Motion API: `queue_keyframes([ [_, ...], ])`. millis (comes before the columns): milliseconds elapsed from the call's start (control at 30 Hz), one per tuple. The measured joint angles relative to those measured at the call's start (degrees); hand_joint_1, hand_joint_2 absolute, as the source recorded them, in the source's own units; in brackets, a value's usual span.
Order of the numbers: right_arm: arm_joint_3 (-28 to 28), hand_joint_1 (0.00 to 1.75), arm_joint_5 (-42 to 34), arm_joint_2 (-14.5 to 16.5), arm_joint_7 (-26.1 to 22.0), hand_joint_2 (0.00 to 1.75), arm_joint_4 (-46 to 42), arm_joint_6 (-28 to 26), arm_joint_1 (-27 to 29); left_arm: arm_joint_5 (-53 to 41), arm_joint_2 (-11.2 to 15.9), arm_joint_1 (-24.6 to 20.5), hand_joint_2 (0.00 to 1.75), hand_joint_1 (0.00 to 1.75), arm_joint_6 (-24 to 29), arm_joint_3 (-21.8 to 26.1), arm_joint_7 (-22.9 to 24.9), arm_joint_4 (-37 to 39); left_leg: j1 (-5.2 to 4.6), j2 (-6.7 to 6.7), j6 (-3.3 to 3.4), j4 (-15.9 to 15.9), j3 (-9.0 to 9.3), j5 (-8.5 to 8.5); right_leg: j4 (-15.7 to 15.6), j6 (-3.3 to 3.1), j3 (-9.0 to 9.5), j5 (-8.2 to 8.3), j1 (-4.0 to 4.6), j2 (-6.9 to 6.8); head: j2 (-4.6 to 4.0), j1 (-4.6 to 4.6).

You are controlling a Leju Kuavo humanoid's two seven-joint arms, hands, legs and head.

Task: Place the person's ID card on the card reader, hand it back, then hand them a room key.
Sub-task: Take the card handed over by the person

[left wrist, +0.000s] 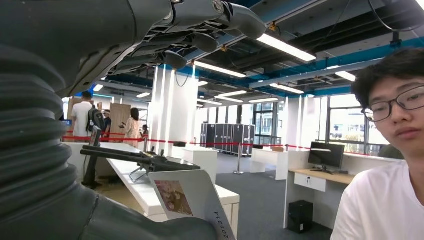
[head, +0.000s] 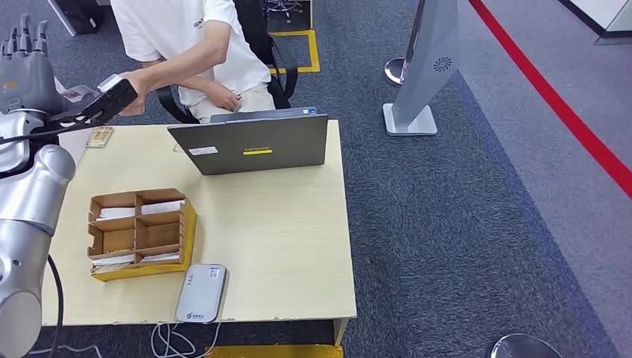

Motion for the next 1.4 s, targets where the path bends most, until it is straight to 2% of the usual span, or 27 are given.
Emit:
queue_keyframes([
  [33,0.1,0.00,0.0,0.0,0.0,0.00,0.0,0.0,0.0,0.0,0.1,0.0,1.75,0.00,0.0,0.0,0.0,0.1,0.00,-0.03,-0.01,0.0,-0.01,0.01,0.0,0.00,0.00,0.00,0.00,-0.03,0.00,0.00],
  [167,0.3,0.00,0.3,0.0,0.0,0.00,0.0,0.0,0.0,0.6,0.4,0.4,1.75,1.75,0.3,0.0,-0.6,0.5,0.00,-0.06,-0.02,0.0,-0.03,0.02,0.0,0.00,0.00,0.00,0.00,-0.05,0.00,0.00],
  [533,1.0,0.00,0.6,-0.1,-0.1,0.00,0.0,0.0,0.0,1.7,1.0,1.8,1.75,1.75,2.1,0.0,-2.6,0.5,0.00,-0.07,-0.02,0.0,-0.04,0.02,0.0,0.00,-0.01,0.00,0.00,-0.05,0.00,0.00],
  [1400,1.1,0.00,0.6,-0.1,-0.3,0.00,0.0,-0.1,0.0,1.9,1.3,1.8,1.75,1.75,2.4,0.0,-2.7,0.5,-0.01,-0.06,-0.02,0.0,-0.05,0.02,0.0,0.00,-0.01,0.01,0.00,-0.04,0.00,0.01],
])
